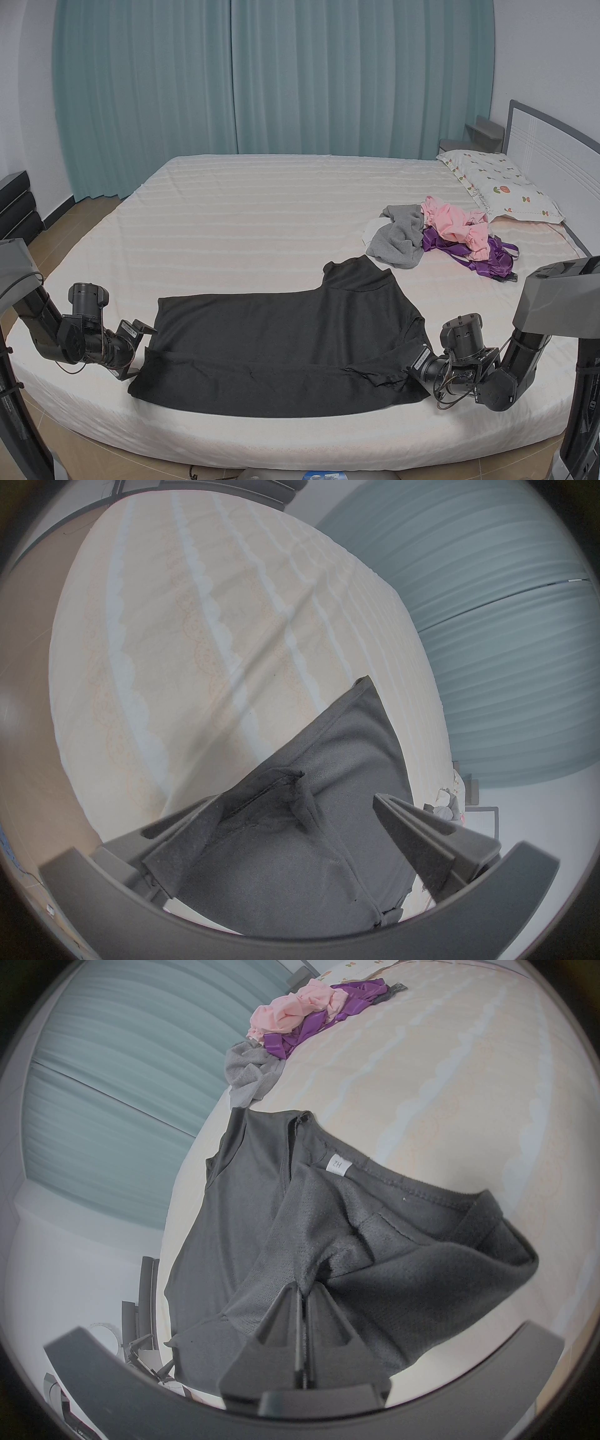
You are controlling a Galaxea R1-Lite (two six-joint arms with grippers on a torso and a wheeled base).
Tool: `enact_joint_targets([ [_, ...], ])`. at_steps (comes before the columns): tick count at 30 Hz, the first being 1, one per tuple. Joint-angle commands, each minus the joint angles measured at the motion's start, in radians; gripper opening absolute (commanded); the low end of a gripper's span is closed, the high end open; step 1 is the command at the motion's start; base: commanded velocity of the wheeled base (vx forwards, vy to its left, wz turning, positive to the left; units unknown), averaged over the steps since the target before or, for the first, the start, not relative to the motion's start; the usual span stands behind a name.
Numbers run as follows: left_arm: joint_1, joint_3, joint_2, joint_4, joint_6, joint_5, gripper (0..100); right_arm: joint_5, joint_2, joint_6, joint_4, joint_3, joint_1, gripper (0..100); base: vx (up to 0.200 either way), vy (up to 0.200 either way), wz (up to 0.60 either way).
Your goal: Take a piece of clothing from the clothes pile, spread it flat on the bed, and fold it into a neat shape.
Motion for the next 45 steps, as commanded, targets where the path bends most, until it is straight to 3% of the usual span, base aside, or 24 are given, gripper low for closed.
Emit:
enact_joint_targets([
  [1,0.001,0.0,0.005,-0.001,0.001,0.0,100,-0.003,-0.013,0.001,-0.001,0.008,0.004,0,0.0,0.0,0.0],
  [10,-0.001,0.001,0.008,-0.001,0.001,0.002,100,-0.003,-0.028,-0.001,-0.007,0.026,-0.004,0,0.0,0.0,0.0],
  [11,-0.001,0.001,0.008,-0.001,0.001,0.002,100,-0.003,-0.028,-0.001,-0.008,0.026,-0.004,100,0.0,0.0,0.0],
  [21,-0.001,0.0,0.009,-0.001,0.001,0.003,100,-0.002,-0.136,0.014,-0.001,0.046,-0.014,100,0.0,0.0,0.0],
  [34,-0.001,0.0,0.009,-0.001,0.001,0.003,100,0.008,-0.019,0.016,-0.01,-0.003,-0.051,100,0.0,0.0,0.0],
  [35,-0.001,0.0,0.009,-0.001,0.001,0.003,100,0.006,-0.015,0.016,-0.01,-0.005,-0.054,0,0.0,0.0,0.0],
  [45,-0.001,0.0,0.009,-0.001,0.001,0.005,100,-0.002,-0.047,0.016,-0.008,0.014,-0.054,0,0.0,0.0,0.0],
])
